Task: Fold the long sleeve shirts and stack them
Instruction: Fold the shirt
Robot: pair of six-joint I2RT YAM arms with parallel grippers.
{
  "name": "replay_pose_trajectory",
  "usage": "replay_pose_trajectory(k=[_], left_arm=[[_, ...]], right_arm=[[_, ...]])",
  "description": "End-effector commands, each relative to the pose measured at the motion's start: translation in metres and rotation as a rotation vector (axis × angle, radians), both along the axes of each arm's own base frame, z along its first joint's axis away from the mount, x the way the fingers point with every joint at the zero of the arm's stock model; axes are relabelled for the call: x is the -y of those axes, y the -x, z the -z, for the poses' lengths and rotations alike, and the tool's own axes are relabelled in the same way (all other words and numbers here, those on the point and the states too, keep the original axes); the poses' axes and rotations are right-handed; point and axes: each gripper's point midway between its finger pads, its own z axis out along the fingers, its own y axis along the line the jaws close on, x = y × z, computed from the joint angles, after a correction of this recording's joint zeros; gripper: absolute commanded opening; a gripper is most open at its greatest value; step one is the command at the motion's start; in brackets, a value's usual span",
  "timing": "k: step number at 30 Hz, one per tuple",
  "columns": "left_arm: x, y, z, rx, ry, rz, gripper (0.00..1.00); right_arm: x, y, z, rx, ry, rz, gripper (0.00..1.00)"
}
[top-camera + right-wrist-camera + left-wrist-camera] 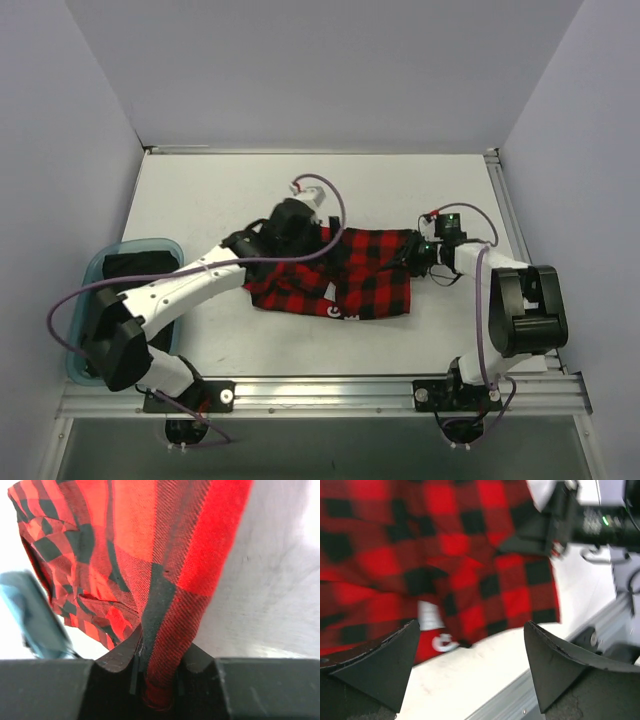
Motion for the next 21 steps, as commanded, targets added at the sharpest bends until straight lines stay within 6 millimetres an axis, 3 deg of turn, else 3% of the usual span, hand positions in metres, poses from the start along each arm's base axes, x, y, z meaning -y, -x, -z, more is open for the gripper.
replay_pose_trajectory(k=[1,6,7,8,10,14,17,21], left_arm=[[-0.065,-0.016,0.008,-0.062,-0.052,-0.107,0.93],[-0.126,-0.027,0.051,-0.167,-0.119,-0.273,0.89],[-0.133,-0.022,0.066,-0.204,-0.139,-0.296,0.88],[-0.143,-0.021,0.085,-0.246,-0.150,-0.334,0.84],[-0.142,-0.019,0.092,-0.264,-0.151,-0.336,0.79],[-0.143,-0.008,0.115,-0.317,-0.149,-0.340,0.66],[-0.139,-0.003,0.120,-0.327,-0.107,-0.338,0.59],[-0.128,0.003,0.125,-0.355,-0.049,-0.336,0.53]], right_arm=[[0.019,0.043,-0.001,-0.160,0.130,-0.205,0.00],[0.034,0.039,-0.022,-0.159,0.234,-0.309,0.00],[0.042,0.045,-0.022,-0.198,0.274,-0.320,0.00],[0.054,0.034,-0.035,-0.168,0.356,-0.376,0.00],[0.062,0.037,-0.038,-0.189,0.396,-0.386,0.00],[0.083,0.023,-0.055,-0.149,0.538,-0.372,0.00],[0.092,0.014,-0.070,-0.117,0.629,-0.367,0.00],[0.090,0.007,-0.086,-0.077,0.797,-0.439,0.00]])
